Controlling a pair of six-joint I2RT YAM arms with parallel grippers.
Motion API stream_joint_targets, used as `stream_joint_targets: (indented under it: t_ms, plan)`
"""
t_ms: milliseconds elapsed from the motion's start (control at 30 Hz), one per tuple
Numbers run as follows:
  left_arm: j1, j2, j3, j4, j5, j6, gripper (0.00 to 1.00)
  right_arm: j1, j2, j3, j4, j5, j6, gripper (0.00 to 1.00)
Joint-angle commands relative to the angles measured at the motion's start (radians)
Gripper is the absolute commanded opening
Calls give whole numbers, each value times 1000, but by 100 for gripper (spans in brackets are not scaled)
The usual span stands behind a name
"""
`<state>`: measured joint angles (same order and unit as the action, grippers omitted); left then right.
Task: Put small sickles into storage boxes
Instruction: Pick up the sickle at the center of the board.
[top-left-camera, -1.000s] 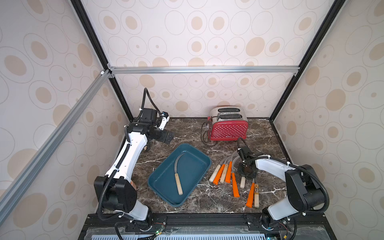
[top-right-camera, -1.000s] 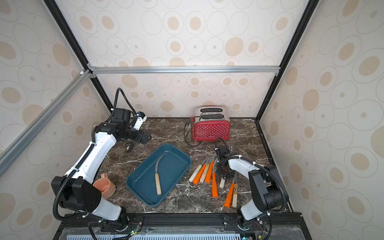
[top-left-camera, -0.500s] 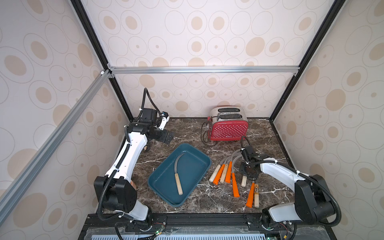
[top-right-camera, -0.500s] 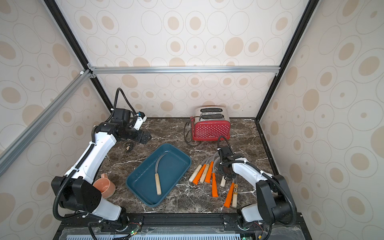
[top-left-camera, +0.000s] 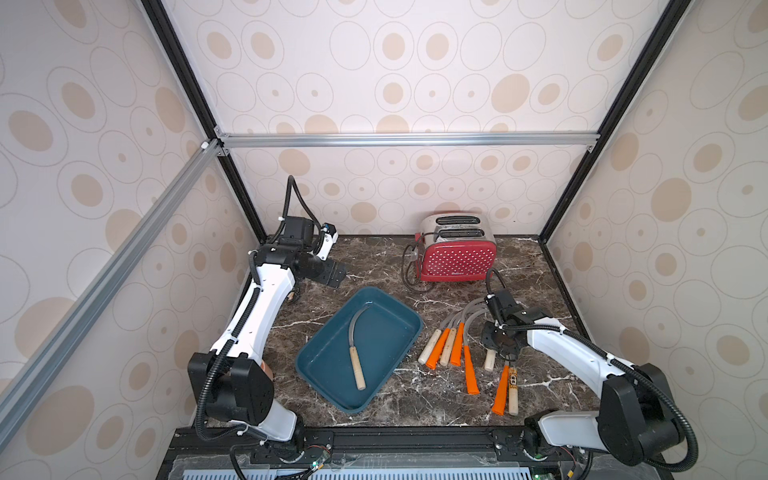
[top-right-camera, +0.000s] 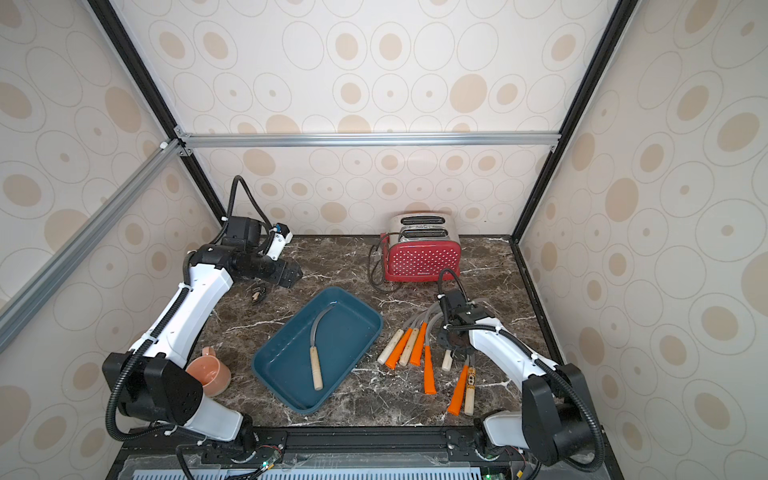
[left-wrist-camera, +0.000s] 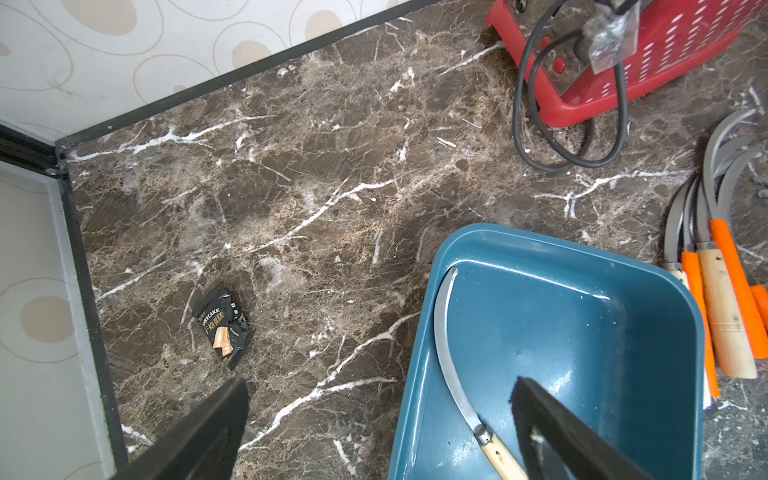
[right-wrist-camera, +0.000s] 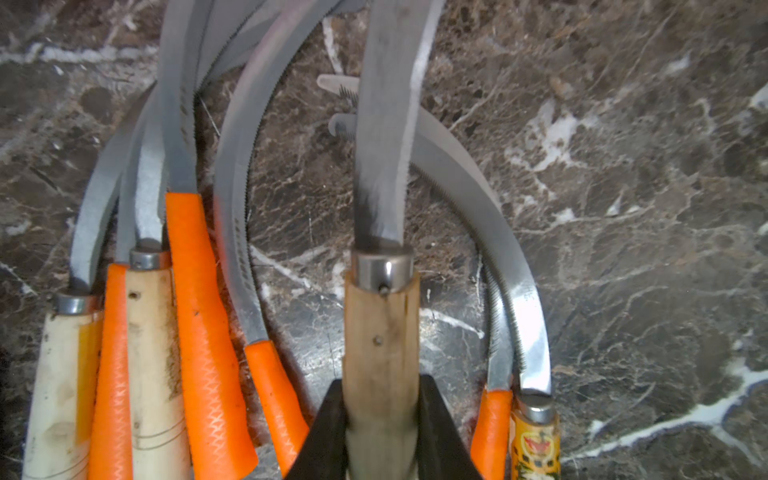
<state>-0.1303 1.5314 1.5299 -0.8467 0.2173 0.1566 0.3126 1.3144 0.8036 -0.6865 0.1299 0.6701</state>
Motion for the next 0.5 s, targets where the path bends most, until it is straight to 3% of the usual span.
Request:
stream_joint_targets:
  t_ms: [0,100,200,467]
  plan:
    - [-3,-20,43,-18,-20,-14,99,9,-28,36,-31,7,3,2]
    - [-2,-9,59,-23,-58,-30,99,28,-33,50,-23,-24,3,2]
    - [-2,7,87,-40,-95,-46,99,94,-25,108,-68,30,6,2]
    - [0,8,116,-45,-164,-93,99,252,9,252,-99,21,17,2]
